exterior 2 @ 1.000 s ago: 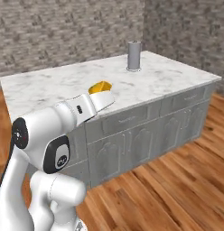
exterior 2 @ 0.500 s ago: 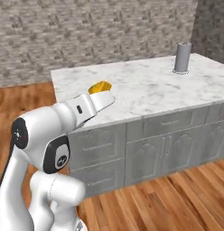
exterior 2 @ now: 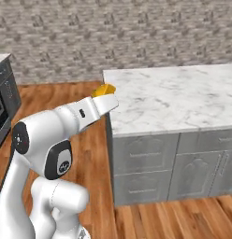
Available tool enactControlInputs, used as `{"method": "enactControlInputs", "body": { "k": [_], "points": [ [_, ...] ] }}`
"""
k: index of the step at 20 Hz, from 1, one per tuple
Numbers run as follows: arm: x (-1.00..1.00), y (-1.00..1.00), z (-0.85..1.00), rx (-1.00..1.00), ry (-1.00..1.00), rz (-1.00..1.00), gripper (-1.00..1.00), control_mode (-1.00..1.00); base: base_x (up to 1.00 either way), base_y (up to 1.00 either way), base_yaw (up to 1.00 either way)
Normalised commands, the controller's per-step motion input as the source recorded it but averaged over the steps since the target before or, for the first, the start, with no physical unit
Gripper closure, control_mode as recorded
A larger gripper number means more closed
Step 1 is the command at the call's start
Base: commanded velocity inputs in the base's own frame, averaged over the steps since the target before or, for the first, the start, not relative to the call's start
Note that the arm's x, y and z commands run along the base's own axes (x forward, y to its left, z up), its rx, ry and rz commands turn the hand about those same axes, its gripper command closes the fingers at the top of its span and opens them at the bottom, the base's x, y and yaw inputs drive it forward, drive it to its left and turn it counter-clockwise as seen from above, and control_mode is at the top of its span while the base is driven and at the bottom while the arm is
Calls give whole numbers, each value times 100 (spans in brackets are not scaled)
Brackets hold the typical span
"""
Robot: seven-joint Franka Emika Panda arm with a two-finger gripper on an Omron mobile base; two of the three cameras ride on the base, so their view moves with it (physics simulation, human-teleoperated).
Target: Pick the cheese from the fridge and the cheese grater from the cabinet and place them next to the salad bowl.
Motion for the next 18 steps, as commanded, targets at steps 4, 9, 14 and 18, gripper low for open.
{"method": "enactControlInputs", "body": {
  "k": [4, 9, 14, 18],
  "points": [
    [0, 0, 0, 0, 0, 0, 100, 100, -8, 59, 39],
    [0, 0, 0, 0, 0, 0, 100, 100, -5, 56, 39],
    [0, 0, 0, 0, 0, 0, 100, 100, -3, 56, 38],
    [0, 0, 0, 0, 0, 0, 100, 100, -1, 55, 37]
  ]
}}
